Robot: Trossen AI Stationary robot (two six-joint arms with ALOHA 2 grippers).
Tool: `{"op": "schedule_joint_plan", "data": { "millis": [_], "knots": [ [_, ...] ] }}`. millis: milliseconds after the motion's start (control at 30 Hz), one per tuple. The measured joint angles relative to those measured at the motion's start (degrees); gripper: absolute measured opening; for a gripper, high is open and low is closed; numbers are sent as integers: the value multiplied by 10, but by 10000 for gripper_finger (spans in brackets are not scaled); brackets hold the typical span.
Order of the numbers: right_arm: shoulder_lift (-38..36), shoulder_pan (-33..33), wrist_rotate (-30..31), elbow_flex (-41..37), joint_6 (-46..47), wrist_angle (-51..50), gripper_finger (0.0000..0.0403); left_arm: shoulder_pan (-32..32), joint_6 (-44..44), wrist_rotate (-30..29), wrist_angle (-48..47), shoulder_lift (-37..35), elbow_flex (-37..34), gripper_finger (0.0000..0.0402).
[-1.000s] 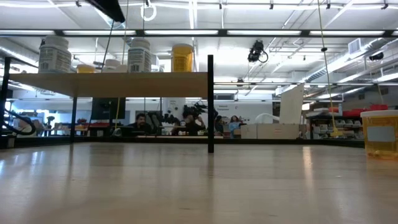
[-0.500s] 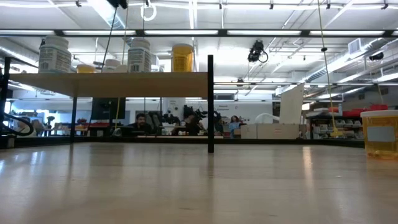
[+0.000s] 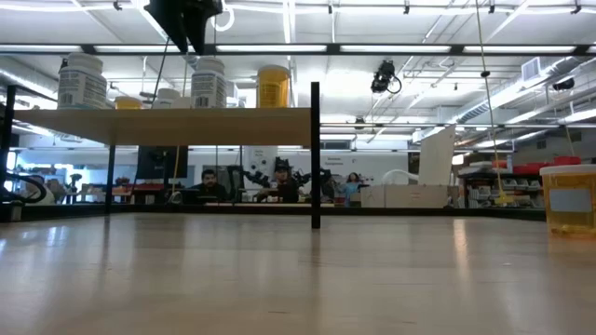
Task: Pick and place medicine bottles onto shelf by color
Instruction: Put the orange pill bottle on the shelf
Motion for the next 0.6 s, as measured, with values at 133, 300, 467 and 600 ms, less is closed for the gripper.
{"op": "schedule_joint_plan", "data": {
  "millis": [133,300,467,600],
  "knots": [
    [0,0,0,0,0,0,253,8,13,-1,-1,19,0,209],
    [0,0,0,0,0,0,253,6,14,1,-9,33,0,210],
    [0,0,0,0,0,0,253,10,70,-2,-11,36,0,206],
    [0,0,0,0,0,0,253,6,128,-26,-18,37,0,210]
  ]
}}
